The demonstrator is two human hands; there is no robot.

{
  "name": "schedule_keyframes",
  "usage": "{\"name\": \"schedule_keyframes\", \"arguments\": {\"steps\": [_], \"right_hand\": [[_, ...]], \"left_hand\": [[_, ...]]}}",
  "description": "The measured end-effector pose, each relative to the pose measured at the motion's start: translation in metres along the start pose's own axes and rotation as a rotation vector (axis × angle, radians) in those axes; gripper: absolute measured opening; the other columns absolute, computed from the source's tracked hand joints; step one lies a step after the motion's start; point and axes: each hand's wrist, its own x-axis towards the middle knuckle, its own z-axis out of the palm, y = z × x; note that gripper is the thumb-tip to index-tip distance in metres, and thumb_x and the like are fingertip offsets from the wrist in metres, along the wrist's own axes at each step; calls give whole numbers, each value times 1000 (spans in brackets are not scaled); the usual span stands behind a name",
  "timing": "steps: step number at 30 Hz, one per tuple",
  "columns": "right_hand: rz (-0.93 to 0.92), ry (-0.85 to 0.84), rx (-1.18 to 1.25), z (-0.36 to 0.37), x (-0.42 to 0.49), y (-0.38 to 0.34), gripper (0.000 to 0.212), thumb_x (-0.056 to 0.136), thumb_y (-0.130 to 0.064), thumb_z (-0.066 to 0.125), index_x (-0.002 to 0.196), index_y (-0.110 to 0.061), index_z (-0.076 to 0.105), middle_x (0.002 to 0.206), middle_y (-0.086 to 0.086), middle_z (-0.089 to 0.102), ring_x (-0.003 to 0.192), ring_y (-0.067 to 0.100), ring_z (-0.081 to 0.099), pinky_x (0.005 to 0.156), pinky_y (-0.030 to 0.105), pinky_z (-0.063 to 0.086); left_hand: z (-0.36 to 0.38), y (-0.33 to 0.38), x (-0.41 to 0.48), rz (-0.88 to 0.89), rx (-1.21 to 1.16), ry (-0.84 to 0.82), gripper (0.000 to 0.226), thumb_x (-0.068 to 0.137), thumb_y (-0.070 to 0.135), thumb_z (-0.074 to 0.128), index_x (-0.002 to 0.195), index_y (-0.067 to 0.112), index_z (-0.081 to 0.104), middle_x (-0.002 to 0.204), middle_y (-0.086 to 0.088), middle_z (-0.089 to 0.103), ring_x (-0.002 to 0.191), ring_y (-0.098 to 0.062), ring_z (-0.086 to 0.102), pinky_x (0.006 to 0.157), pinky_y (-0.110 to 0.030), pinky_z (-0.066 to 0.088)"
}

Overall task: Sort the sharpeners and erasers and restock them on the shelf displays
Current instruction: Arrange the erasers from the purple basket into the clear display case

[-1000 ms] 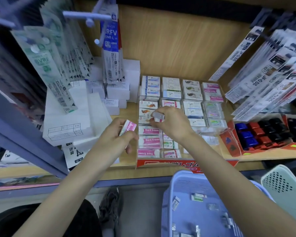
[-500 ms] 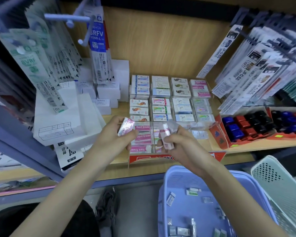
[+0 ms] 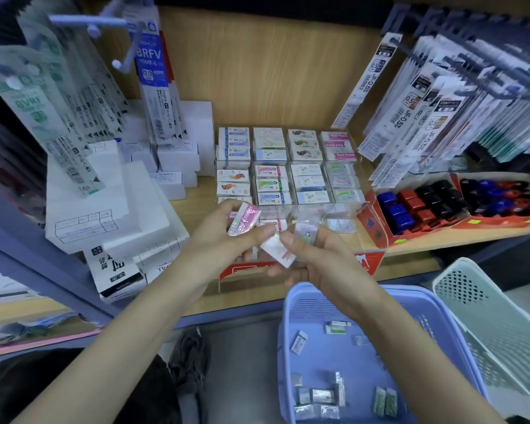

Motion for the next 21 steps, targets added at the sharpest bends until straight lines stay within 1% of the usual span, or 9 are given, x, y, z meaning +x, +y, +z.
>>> {"name": "schedule_keyframes", "arguments": {"steps": [3,6,8,10,12,15,17,19,21], "right_hand": [[5,41,-65,2,-6,10,39,81,-34,57,109,-6,60,91,13,72,70,24,69,59,27,54],[8,130,-24,1,-12,23,31,87,-30,55,99,-3,66,85,15,72,67,22,66,65,29,54],[-13,182,3,-1,-17,32,20,93,-18,54,93,-6,70,73,2,71,62,15,59,64,25,50],[-58,205,-16,0,-23,36,19,93,-8,54,104,-15,68,66,-14,66,59,2,54,60,14,44],[-102,206,-63,5,-26,37,30,88,-3,60,112,-22,62,75,-19,68,70,-4,61,63,10,45],[-152,259,-161,11,-24,42,36,81,-3,69,108,-26,62,111,-1,67,99,5,64,76,15,48],[-178,302,-221,13,-22,41,32,81,-6,71,103,-28,64,111,4,66,103,12,63,77,18,49],[-199,319,-245,14,-22,40,28,83,-9,70,102,-28,64,104,5,67,91,10,65,72,17,47],[-217,313,-205,14,-23,35,24,85,-8,67,105,-21,65,94,4,68,68,2,62,61,9,43]], "left_hand": [[-2,-1,0,13,26,18,30,78,24,74,103,20,59,71,5,66,48,-7,48,46,-15,41],[-5,-2,-1,-9,17,35,30,79,23,73,106,20,59,70,4,69,48,-7,48,43,-13,40],[-7,-5,-2,-32,21,49,28,81,24,71,106,20,59,68,5,69,48,-7,49,43,-12,39],[-8,-9,-3,-56,36,55,26,83,25,69,106,20,59,62,7,67,48,-7,48,42,-12,38],[-7,-12,-2,-71,27,57,27,83,25,69,108,19,59,60,7,66,46,-7,48,41,-13,37],[-3,-15,-1,-75,28,58,28,83,25,70,108,19,60,61,7,66,45,-7,47,40,-14,36],[-2,-16,-1,-74,30,62,28,82,26,70,108,21,59,65,7,68,45,-7,48,42,-13,37],[-1,-15,0,-68,20,66,26,83,29,68,107,23,60,70,4,69,46,-7,48,43,-14,38],[0,-13,0,-73,-16,63,23,84,35,64,104,25,61,76,0,71,48,-6,49,44,-16,37]]}}
